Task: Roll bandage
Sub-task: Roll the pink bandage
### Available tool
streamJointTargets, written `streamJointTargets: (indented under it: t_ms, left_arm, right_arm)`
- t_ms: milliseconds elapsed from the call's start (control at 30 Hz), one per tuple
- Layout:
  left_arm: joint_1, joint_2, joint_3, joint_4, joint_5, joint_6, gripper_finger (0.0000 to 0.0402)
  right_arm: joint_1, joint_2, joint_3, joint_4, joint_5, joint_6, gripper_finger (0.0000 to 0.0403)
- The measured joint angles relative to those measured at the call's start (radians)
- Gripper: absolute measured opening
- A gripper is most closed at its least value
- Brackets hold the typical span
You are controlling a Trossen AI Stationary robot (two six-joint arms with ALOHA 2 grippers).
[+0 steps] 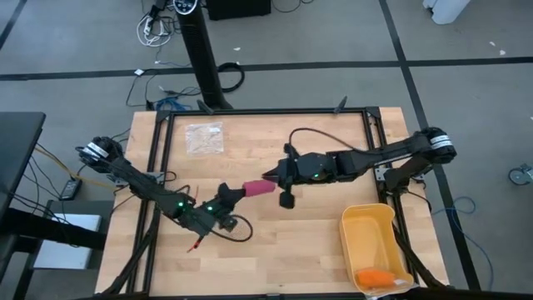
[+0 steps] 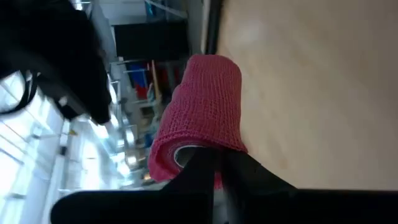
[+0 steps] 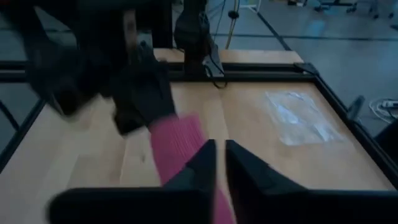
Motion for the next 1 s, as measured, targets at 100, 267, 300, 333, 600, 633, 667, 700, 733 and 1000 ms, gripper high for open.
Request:
streamJointTargets:
  t_ms: [100,267,300,333,600,633,667,700,733,1000]
  left_arm:
    - [0.015,0.049,0.0,0.023,-0.039,0.119,0.0016]
    - [0.021,0.09,0.0,0.114,-0.061,0.22,0.0016]
    - [0.021,0.09,0.0,0.133,-0.062,0.227,0.0016]
    - [0.021,0.09,0.0,0.156,-0.063,0.231,0.0016]
    - [0.019,0.094,-0.002,0.207,-0.048,0.265,0.0016]
    - [0.019,0.094,-0.002,0.21,-0.048,0.264,0.0016]
    - [0.019,0.094,0.0,0.212,-0.048,0.263,0.0016]
    - [0.019,0.093,0.002,0.219,-0.048,0.26,0.0016]
    - [0.02,0.092,0.004,0.225,-0.048,0.257,0.0016]
    - [0.02,0.089,0.005,0.23,-0.052,0.254,0.0016]
  right_arm:
    - [0.0,0.059,0.0,0.084,0.021,-0.018,0.0011]
    - [-0.005,0.129,0.0,0.113,0.102,-0.02,0.0004]
    - [-0.007,0.141,0.0,0.116,0.106,-0.02,0.0003]
    - [-0.009,0.154,0.0,0.128,0.105,-0.019,0.0004]
    - [-0.019,0.203,0.002,0.154,0.068,-0.016,0.0003]
    - [-0.019,0.197,0.001,0.153,0.068,-0.017,0.0003]
    - [-0.018,0.187,0.001,0.146,0.068,-0.019,0.0002]
    - [-0.018,0.173,0.001,0.138,0.07,-0.028,0.0002]
    - [-0.016,0.157,0.0,0.133,0.079,-0.041,0.0002]
    - [-0.013,0.089,0.0,0.094,0.044,-0.067,0.0002]
